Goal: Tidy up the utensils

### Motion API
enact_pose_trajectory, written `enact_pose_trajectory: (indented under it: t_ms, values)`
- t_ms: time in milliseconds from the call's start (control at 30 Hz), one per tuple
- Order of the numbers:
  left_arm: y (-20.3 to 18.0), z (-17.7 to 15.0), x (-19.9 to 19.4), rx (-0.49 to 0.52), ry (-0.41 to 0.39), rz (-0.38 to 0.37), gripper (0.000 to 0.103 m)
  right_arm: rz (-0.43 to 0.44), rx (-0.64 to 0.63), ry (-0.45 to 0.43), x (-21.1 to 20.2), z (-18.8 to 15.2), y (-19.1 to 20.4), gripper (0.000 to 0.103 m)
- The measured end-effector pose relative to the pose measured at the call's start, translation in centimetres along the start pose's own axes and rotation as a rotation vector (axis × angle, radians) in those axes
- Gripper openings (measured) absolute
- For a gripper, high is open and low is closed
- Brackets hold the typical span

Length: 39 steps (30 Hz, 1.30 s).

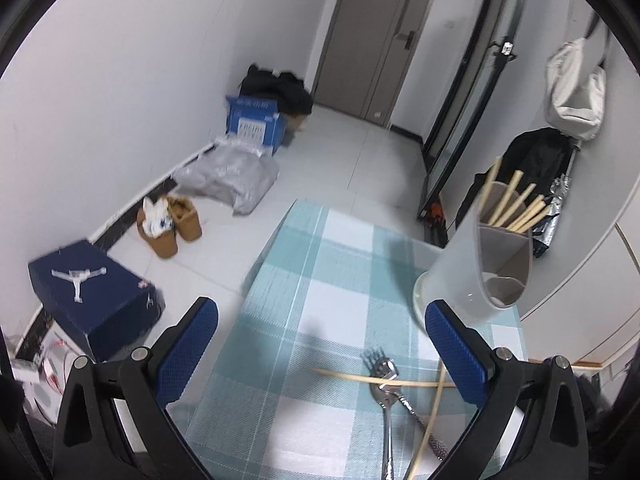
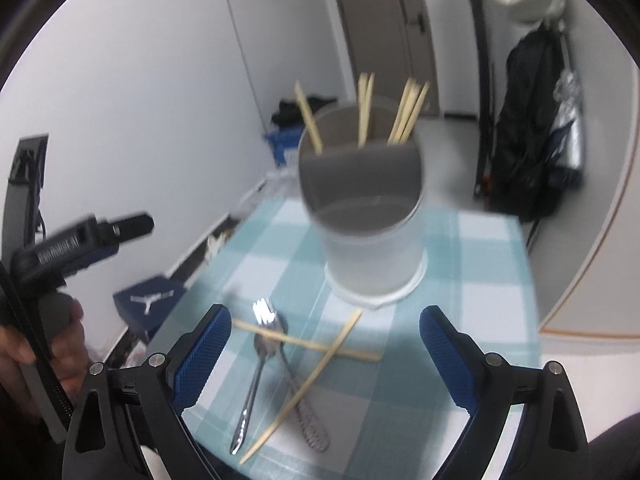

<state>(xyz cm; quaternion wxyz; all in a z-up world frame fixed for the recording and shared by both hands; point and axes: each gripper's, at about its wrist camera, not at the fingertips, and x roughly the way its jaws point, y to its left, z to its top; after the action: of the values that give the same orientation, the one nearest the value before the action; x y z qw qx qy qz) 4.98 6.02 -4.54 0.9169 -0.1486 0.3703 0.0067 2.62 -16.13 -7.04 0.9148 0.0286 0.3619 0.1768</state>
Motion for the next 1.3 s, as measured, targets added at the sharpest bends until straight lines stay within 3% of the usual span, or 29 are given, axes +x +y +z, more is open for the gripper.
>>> enact_pose_trajectory:
  t_ms: [167, 333, 533, 600, 667, 767, 933, 1133, 1300]
  values:
    - [1.2, 0.3, 0.8, -0.078, 0.068, -0.011, 0.102, 0.021, 0.016, 0.148, 3.8, -0.9, 0.4, 0.095]
    - [1.8, 0.7, 0.9, -0.115, 0.091, -0.015, 0.102, 0.007, 0.033, 0.249, 6.8, -2.0, 0.1, 0.082]
    - [2.1, 1.1, 1.3, -0.15, 0.09, -0.044, 0.102, -0.006, 0.074, 0.268, 8.7, -1.5, -1.2, 0.071]
    - [2.0, 1.2, 1.5, -0.149, 0.089, -0.041, 0.102, -0.006, 0.109, 0.284, 9.4, -1.1, -1.8, 0.06]
    - [2.1, 1.3, 1.7, -0.151, 0.095, -0.038, 0.102, -0.003, 0.153, 0.297, 10.1, -0.8, -2.6, 0.058]
    - [2.4, 1.4, 1.8, -0.158, 0.102, -0.041, 0.102, -0.006, 0.196, 0.309, 10.9, -0.4, -3.3, 0.047]
    - [2.6, 1.4, 2.0, -0.162, 0.119, -0.037, 0.102, -0.029, 0.201, 0.31, 11.7, 0.3, -3.7, 0.044]
    - [2.4, 1.3, 2.4, -0.154, 0.139, -0.033, 0.102, -0.054, 0.216, 0.315, 11.8, 0.6, -3.9, 0.031]
    - [2.1, 1.2, 2.5, -0.128, 0.154, -0.045, 0.102, -0.066, 0.232, 0.318, 11.9, 0.4, -4.4, 0.009]
